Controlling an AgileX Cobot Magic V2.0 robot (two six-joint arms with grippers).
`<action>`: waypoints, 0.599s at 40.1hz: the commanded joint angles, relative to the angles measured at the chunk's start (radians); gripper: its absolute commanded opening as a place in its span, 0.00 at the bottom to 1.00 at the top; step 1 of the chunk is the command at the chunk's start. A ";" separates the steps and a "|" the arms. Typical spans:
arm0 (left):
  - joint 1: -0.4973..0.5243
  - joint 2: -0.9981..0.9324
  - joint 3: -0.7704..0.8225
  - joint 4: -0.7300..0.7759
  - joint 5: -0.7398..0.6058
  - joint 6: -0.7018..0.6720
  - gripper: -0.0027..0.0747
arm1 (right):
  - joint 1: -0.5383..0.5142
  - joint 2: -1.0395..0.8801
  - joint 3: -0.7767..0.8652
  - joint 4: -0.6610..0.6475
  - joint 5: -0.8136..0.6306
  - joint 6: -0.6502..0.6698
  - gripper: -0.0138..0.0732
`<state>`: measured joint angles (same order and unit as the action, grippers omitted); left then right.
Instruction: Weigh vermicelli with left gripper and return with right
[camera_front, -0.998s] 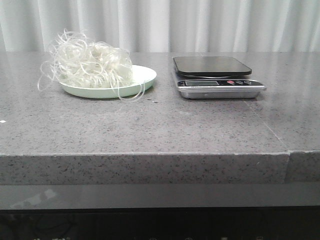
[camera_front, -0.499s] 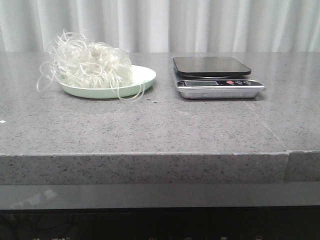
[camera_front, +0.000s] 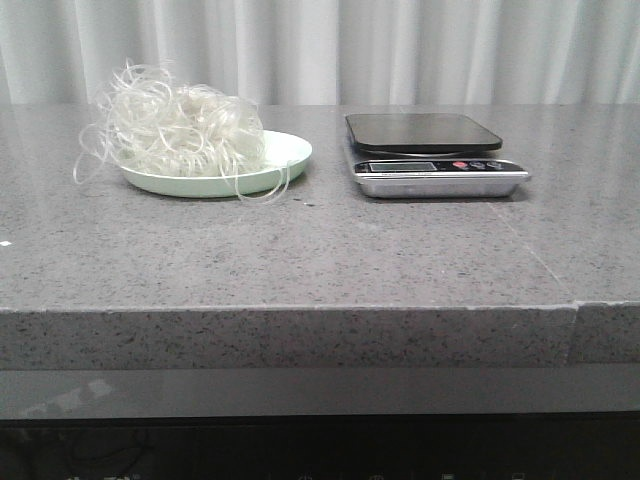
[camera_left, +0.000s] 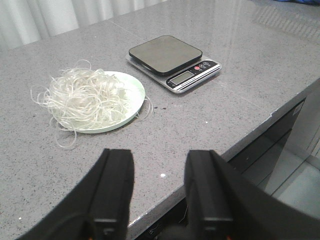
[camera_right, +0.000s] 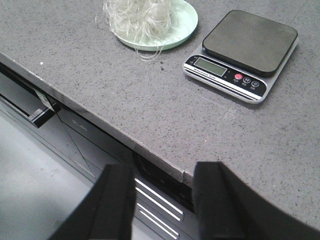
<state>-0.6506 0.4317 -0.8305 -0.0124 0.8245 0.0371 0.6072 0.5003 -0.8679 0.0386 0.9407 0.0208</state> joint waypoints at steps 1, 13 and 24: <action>-0.008 0.008 -0.025 -0.005 -0.073 0.002 0.40 | -0.006 0.000 -0.018 -0.012 -0.059 0.001 0.48; -0.008 0.008 -0.025 -0.005 -0.073 0.002 0.24 | -0.006 0.000 -0.018 -0.012 -0.059 0.001 0.34; -0.008 0.008 -0.025 -0.005 -0.073 0.002 0.24 | -0.006 0.000 -0.018 -0.012 -0.052 0.001 0.34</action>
<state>-0.6506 0.4317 -0.8305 -0.0124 0.8245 0.0371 0.6072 0.4959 -0.8633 0.0386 0.9491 0.0208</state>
